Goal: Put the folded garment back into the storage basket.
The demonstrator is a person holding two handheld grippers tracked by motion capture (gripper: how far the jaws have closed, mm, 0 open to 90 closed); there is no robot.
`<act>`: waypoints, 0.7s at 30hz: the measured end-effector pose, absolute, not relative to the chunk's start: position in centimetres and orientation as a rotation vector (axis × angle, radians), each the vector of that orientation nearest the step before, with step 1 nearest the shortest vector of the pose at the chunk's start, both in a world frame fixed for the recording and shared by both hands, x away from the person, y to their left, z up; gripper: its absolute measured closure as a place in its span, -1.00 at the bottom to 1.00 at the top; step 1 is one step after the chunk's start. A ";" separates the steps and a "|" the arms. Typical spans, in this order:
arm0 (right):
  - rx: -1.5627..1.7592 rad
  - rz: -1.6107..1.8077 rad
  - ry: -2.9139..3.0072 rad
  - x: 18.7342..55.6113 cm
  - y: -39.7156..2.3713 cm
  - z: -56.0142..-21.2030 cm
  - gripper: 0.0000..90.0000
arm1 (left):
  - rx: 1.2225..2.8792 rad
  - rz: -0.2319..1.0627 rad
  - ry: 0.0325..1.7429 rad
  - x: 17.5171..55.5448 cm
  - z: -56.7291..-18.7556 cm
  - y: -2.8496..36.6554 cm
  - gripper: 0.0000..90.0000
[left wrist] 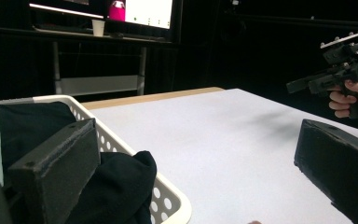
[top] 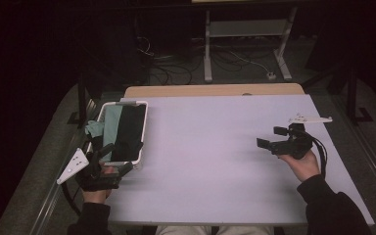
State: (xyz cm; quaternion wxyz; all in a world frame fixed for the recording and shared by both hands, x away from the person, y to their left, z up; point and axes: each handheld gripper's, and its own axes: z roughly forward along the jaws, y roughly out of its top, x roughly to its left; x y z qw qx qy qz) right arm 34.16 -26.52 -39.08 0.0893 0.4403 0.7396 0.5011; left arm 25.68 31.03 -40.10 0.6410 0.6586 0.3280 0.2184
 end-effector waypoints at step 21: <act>1.317 1.441 2.127 30.6 -29.0 -41.1 -1.00 | 1.502 0.501 0.750 25.7 -40.1 31.1 -1.00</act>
